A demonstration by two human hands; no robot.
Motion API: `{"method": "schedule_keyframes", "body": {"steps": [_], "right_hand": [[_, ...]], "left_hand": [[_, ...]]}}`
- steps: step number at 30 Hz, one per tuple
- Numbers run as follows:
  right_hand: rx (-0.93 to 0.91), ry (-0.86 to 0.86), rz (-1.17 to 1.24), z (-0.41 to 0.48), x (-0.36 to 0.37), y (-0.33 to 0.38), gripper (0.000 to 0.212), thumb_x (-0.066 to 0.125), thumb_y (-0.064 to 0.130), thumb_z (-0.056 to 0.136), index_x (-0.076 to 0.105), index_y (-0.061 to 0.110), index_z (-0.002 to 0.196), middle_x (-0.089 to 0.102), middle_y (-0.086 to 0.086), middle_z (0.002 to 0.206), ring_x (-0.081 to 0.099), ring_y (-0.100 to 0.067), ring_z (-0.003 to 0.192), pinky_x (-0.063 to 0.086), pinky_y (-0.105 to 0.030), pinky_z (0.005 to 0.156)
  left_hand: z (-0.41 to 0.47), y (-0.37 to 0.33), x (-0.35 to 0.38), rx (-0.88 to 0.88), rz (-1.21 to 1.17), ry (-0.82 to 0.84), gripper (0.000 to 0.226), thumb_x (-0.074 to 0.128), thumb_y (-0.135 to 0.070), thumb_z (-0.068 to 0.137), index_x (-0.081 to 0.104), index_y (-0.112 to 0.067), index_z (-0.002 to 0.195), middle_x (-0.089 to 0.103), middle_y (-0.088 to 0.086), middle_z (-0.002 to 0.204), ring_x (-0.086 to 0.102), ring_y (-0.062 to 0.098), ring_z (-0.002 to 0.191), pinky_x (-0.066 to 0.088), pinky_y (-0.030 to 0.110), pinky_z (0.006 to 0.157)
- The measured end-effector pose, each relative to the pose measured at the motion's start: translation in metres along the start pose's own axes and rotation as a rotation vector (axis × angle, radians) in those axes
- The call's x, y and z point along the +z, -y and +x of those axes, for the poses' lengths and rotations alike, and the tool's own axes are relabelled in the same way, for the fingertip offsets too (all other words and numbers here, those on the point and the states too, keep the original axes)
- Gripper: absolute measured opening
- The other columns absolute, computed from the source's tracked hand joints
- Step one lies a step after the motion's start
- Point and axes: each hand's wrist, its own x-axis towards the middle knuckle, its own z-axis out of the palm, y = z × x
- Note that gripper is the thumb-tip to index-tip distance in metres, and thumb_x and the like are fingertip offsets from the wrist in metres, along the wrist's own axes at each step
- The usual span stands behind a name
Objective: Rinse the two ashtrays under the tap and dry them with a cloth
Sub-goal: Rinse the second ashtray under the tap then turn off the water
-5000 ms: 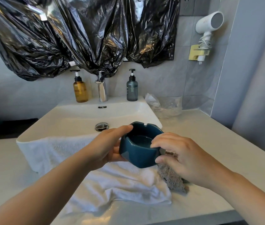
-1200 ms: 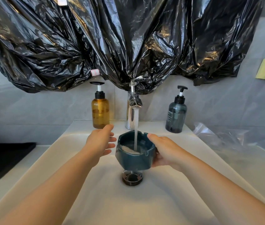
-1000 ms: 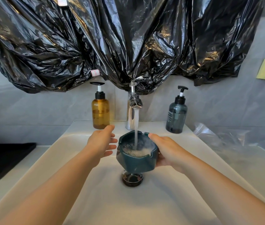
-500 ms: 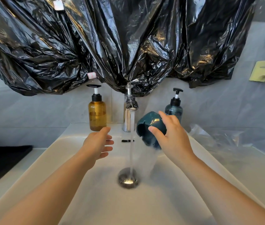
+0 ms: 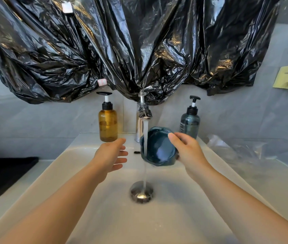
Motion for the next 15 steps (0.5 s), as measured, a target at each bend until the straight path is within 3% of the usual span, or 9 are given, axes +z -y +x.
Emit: {"method": "schedule_keyframes", "body": {"steps": [2, 5, 11, 13, 15], "right_hand": [[0.179, 0.066, 0.154, -0.002, 0.011, -0.004, 0.023, 0.058, 0.03, 0.095, 0.066, 0.011, 0.105, 0.071, -0.01, 0.103, 0.066, -0.025, 0.094, 0.052, -0.045, 0.09], [0.269, 0.143, 0.25, -0.005, 0.025, -0.005, 0.03, 0.053, 0.029, 0.098, 0.063, 0.006, 0.113, 0.07, -0.012, 0.109, 0.065, -0.024, 0.099, 0.053, -0.045, 0.092], [0.47, 0.203, 0.493, -0.006, 0.025, -0.01, 0.028, 0.046, 0.029, 0.101, 0.061, 0.008, 0.112, 0.066, -0.015, 0.111, 0.064, -0.028, 0.102, 0.056, -0.042, 0.077], [0.501, 0.264, 0.416, -0.007, 0.023, -0.009, 0.027, 0.044, 0.031, 0.102, 0.061, 0.011, 0.11, 0.066, -0.015, 0.112, 0.064, -0.028, 0.101, 0.056, -0.041, 0.076], [0.477, 0.323, 0.193, -0.006, 0.022, -0.011, 0.028, 0.042, 0.033, 0.101, 0.061, 0.014, 0.109, 0.066, -0.013, 0.111, 0.065, -0.024, 0.098, 0.055, -0.041, 0.085]], "left_hand": [[-0.002, 0.0, 0.001, 0.004, 0.03, 0.052, 0.036, 0.047, -0.046, 0.096, 0.057, -0.015, 0.113, 0.064, 0.008, 0.115, 0.063, 0.029, 0.102, 0.052, 0.042, 0.093], [-0.006, 0.001, 0.001, 0.005, 0.035, 0.168, 0.031, 0.047, -0.047, 0.096, 0.052, -0.023, 0.115, 0.059, 0.01, 0.116, 0.061, 0.032, 0.107, 0.05, 0.046, 0.096], [-0.007, 0.006, 0.001, 0.082, -0.1, 0.197, 0.032, 0.066, -0.022, 0.088, 0.058, -0.014, 0.118, 0.068, 0.013, 0.107, 0.069, 0.032, 0.095, 0.06, 0.041, 0.078], [-0.007, 0.006, 0.001, 0.122, -0.106, 0.144, 0.028, 0.066, -0.026, 0.088, 0.06, -0.015, 0.114, 0.069, 0.01, 0.102, 0.069, 0.027, 0.09, 0.061, 0.034, 0.067], [-0.005, 0.006, -0.001, 0.167, -0.108, 0.072, 0.026, 0.066, -0.03, 0.088, 0.062, -0.016, 0.109, 0.069, 0.009, 0.101, 0.068, 0.026, 0.09, 0.061, 0.031, 0.063]]}}
